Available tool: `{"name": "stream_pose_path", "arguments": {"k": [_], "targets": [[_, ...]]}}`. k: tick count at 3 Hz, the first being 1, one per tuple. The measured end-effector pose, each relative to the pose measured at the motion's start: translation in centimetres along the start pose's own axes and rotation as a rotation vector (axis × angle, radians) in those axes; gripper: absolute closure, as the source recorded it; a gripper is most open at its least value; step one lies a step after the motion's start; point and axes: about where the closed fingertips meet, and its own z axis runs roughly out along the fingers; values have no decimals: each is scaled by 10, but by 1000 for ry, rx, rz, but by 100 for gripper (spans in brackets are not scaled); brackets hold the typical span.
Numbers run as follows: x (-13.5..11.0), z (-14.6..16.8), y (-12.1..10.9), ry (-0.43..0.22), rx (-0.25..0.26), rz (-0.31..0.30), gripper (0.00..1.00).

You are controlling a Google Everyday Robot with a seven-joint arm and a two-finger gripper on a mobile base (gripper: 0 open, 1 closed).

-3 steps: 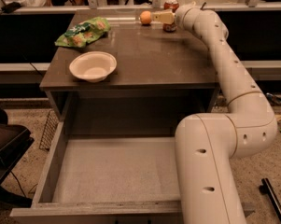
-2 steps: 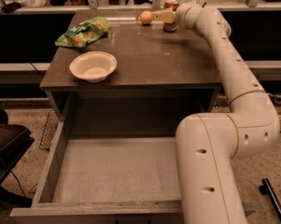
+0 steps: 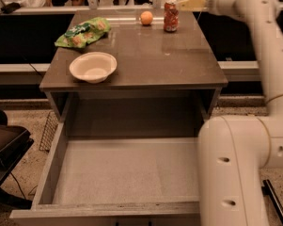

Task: Move coke can near orange

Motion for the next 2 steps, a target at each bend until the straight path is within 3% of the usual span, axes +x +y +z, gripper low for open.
{"name": "stream_pose_path", "arguments": {"k": [1, 2], "targets": [[-17, -82, -53, 63, 71, -19, 0], [-25, -138, -94, 85, 156, -7, 0]]}}
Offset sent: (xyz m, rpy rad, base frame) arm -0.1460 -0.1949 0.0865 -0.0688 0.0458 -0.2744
